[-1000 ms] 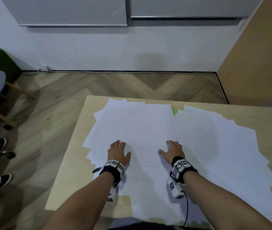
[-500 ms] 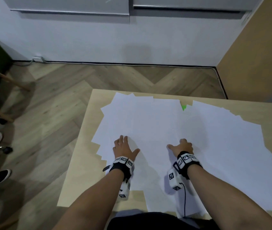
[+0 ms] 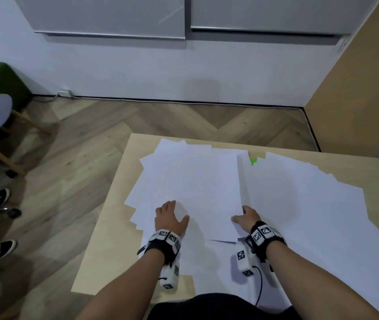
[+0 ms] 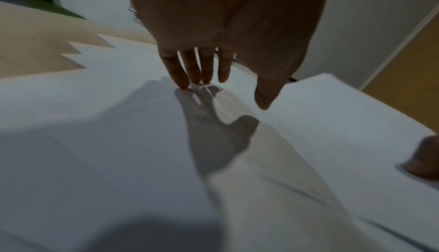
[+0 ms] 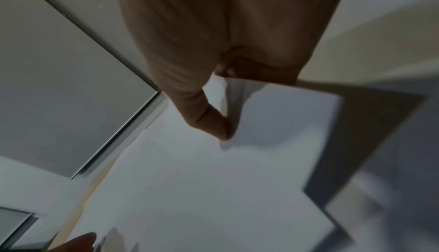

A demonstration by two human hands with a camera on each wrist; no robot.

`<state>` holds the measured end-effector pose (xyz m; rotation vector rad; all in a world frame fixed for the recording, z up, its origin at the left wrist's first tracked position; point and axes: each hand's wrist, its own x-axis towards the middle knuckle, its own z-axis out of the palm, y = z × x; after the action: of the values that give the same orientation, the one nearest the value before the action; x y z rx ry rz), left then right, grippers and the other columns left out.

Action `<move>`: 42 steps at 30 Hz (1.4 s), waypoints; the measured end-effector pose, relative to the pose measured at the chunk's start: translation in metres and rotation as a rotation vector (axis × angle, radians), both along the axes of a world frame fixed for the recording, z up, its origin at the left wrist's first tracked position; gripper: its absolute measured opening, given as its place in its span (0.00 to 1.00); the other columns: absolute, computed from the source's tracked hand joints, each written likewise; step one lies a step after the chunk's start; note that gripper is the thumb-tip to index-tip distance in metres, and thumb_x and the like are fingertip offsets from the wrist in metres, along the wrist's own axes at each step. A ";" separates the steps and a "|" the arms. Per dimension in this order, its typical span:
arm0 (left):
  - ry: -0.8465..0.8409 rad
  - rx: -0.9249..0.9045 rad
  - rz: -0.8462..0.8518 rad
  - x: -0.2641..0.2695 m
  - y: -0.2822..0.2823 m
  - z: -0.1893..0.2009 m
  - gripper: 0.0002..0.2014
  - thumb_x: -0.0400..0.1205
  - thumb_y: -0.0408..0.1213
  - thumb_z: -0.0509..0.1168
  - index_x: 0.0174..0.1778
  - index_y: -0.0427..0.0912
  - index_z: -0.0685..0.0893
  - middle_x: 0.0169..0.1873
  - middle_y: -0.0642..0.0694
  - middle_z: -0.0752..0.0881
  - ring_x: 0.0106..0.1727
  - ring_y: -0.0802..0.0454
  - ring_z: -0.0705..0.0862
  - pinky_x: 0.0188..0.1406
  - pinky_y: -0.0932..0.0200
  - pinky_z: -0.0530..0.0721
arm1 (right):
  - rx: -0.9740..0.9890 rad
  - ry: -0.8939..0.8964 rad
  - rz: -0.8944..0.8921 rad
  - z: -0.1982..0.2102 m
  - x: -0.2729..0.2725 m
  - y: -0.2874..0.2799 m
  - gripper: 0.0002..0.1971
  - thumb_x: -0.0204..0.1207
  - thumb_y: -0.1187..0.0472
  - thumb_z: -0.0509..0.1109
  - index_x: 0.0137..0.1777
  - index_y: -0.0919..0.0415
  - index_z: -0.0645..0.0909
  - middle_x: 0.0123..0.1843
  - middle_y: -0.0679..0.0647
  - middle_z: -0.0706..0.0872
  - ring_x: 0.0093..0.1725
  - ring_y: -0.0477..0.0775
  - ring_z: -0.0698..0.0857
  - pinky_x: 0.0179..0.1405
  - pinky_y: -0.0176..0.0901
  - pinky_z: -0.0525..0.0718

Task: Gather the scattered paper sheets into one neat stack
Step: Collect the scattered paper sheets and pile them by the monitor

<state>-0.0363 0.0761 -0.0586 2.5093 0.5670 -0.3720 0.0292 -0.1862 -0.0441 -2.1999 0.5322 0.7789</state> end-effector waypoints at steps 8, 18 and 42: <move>-0.014 -0.109 0.107 -0.006 -0.008 0.008 0.41 0.74 0.59 0.71 0.81 0.48 0.66 0.75 0.49 0.70 0.76 0.47 0.68 0.70 0.46 0.76 | 0.124 0.135 0.091 -0.001 -0.011 -0.024 0.19 0.63 0.72 0.72 0.56 0.67 0.84 0.45 0.57 0.90 0.44 0.56 0.87 0.44 0.42 0.86; 0.012 -0.403 0.408 -0.008 -0.020 0.004 0.22 0.75 0.44 0.76 0.64 0.47 0.82 0.47 0.47 0.86 0.48 0.49 0.84 0.50 0.61 0.78 | 0.155 -0.012 0.085 -0.004 -0.018 -0.053 0.18 0.77 0.48 0.73 0.42 0.65 0.79 0.41 0.53 0.80 0.40 0.52 0.78 0.44 0.41 0.76; -0.126 -0.061 0.511 -0.005 -0.020 0.014 0.14 0.83 0.45 0.65 0.62 0.45 0.81 0.58 0.42 0.83 0.62 0.38 0.79 0.57 0.47 0.75 | 0.110 -0.203 0.013 0.001 -0.024 -0.088 0.04 0.80 0.62 0.69 0.44 0.54 0.79 0.44 0.51 0.83 0.46 0.54 0.82 0.50 0.42 0.78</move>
<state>-0.0414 0.0563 -0.0442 2.2051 1.0880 -0.0359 0.0047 -0.2741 -0.0429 -2.1514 0.3658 0.5695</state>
